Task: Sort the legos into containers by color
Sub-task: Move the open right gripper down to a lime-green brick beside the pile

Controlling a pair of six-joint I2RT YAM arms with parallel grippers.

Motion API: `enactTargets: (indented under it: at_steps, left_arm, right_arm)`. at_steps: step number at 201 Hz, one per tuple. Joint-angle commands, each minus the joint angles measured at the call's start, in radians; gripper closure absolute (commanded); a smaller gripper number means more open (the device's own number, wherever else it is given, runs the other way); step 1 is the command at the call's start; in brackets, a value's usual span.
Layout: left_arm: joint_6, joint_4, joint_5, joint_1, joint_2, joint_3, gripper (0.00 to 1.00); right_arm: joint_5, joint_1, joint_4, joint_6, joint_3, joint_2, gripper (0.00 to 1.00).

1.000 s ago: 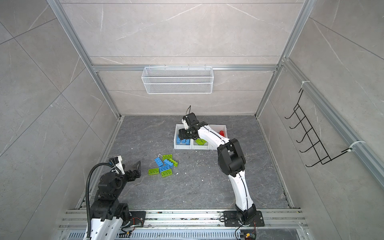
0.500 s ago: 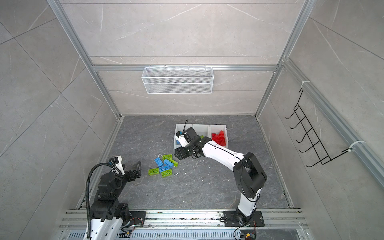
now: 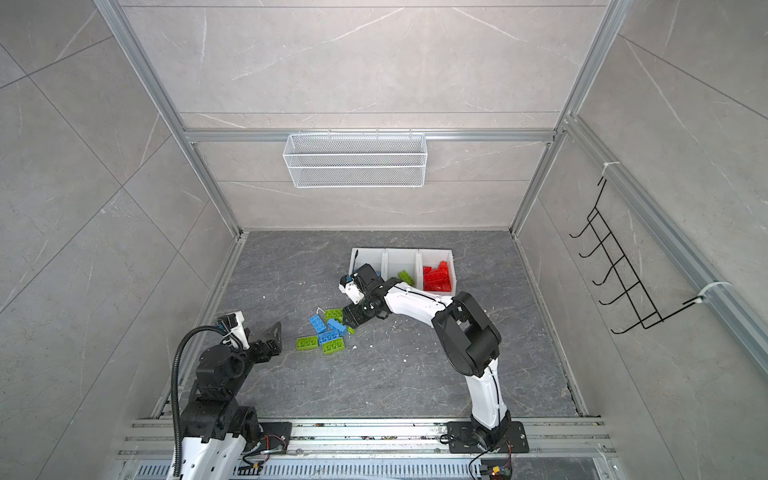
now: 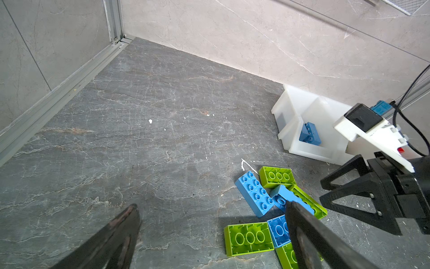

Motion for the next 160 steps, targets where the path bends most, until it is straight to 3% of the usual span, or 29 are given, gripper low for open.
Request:
enactTargets:
  at_steps: [1,92,138,160]
  left_arm:
    - [-0.014,0.014,-0.005,0.0,-0.007,0.004,0.0]
    - [-0.012,0.014,-0.003,0.0,-0.006,0.004,0.0]
    - [-0.013,0.014,-0.003,0.0,-0.006,0.004,0.0]
    - [-0.013,0.014,-0.003,0.0,-0.007,0.004,0.0]
  right_arm:
    - [-0.01,0.007,-0.004,-0.016,0.054,0.042,0.39]
    - [0.012,0.007,-0.039,-0.008,0.13,0.148,0.53]
    - [0.074,-0.023,-0.021,0.043,0.065,0.104,0.66]
    - [0.08,-0.049,-0.003,0.066,0.004,0.051,0.67]
